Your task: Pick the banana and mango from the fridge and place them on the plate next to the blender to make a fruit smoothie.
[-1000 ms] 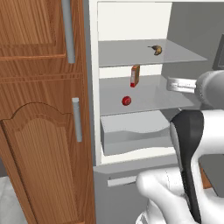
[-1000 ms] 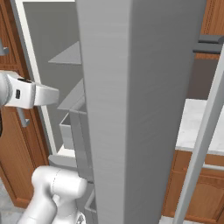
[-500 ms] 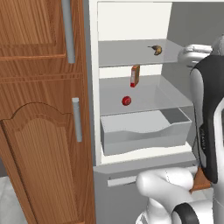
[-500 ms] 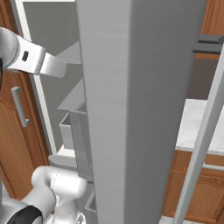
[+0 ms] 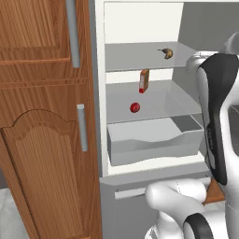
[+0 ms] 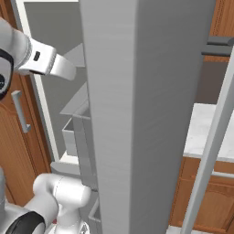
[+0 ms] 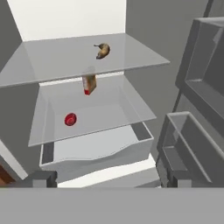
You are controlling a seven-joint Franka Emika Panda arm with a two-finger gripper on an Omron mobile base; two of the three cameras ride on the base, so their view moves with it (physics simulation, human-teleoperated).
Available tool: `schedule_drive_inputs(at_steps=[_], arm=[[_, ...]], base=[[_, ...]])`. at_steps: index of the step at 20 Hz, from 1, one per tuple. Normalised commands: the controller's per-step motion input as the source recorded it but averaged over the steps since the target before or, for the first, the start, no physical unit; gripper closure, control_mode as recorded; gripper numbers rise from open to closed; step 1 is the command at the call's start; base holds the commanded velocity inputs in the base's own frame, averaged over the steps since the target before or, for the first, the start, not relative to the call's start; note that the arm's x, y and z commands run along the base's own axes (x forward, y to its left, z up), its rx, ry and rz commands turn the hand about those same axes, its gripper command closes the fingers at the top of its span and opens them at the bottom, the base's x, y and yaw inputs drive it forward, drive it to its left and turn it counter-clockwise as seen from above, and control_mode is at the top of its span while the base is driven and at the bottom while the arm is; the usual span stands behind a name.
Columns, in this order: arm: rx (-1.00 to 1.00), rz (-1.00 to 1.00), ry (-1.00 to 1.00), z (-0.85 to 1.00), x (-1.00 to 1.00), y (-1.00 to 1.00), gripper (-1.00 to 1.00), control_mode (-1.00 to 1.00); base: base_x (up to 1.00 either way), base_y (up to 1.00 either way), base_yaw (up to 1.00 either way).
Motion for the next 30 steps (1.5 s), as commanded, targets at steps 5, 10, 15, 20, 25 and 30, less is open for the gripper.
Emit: schedule_drive_inputs(at_steps=[5, 10, 15, 20, 25, 30], arm=[[-0.01, 0.0, -0.01, -0.06, 0.48, -0.19, -1.0, -1.0], [0.0, 0.0, 0.0, 0.0, 0.54, -0.22, -1.0, -1.0], [0.0, 0.0, 0.0, 0.0, 0.55, -0.28, -1.0, -1.0], [0.0, 0.0, 0.0, 0.0, 0.59, -0.25, -1.0, -1.0], [0.0, 0.0, 0.0, -0.06, 0.59, -0.12, -1.0, -1.0], [0.0, 0.0, 0.0, -0.1, 0.63, -0.02, -1.0, -1.0]], base=[[0.0, 0.0, 0.0], [0.0, 0.0, 0.0], [0.0, 0.0, 0.0], [0.0, 0.0, 0.0], [0.0, 0.0, 0.0], [0.0, 0.0, 0.0]])
